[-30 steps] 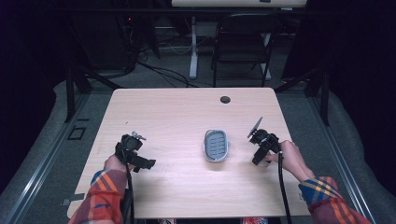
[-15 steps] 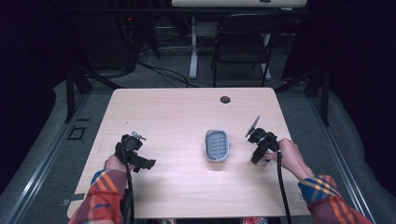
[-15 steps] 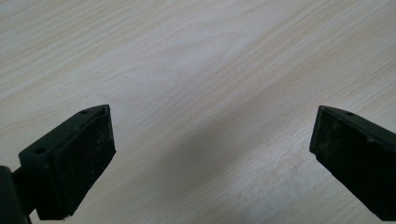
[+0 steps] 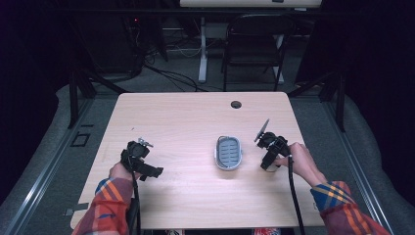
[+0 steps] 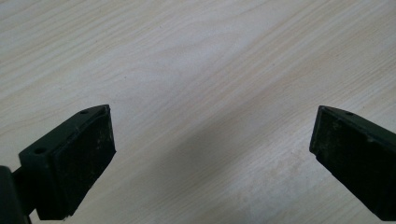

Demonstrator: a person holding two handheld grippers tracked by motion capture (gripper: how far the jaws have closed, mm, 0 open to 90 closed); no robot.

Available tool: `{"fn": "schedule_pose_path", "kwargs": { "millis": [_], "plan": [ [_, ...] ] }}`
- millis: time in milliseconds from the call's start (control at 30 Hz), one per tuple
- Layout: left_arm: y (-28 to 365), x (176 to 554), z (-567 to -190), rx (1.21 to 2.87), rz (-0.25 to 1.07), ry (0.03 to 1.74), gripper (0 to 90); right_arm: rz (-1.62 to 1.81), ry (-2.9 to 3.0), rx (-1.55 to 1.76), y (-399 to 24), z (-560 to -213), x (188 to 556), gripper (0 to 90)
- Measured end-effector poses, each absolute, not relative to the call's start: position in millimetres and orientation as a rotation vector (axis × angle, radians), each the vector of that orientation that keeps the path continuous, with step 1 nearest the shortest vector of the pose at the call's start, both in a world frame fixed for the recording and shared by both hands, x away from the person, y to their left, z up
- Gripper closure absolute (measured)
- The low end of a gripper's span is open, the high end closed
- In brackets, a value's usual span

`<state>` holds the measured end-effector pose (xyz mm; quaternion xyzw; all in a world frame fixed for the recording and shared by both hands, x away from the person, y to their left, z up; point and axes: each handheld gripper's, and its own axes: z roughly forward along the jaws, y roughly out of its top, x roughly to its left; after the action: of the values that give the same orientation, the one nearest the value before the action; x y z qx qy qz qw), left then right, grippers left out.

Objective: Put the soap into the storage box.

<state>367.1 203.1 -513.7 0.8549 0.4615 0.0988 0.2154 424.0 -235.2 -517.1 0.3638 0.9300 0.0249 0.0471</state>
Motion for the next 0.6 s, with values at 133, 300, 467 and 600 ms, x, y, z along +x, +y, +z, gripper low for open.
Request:
{"fn": "schedule_pose_path", "kwargs": {
  "millis": [133,300,467,600],
  "plan": [
    [203.1,367.2,-513.7,2.37,0.274,1.279,0.0,0.103,2.831,1.096,-232.2,-513.2,424.7,23.7],
    [202.6,367.3,-513.7,2.372,0.275,1.279,0.0,0.096,2.838,1.083,-227.1,-509.0,425.7,23.8],
    [202.2,368.4,-514.4,2.38,0.275,1.281,0.0,0.071,2.848,1.032,-220.7,-502.1,428.4,23.8],
    [201.5,368.4,-514.3,2.386,0.277,1.283,0.0,0.082,2.85,1.013,-217.5,-495.6,431.3,23.8]
  ]
}}
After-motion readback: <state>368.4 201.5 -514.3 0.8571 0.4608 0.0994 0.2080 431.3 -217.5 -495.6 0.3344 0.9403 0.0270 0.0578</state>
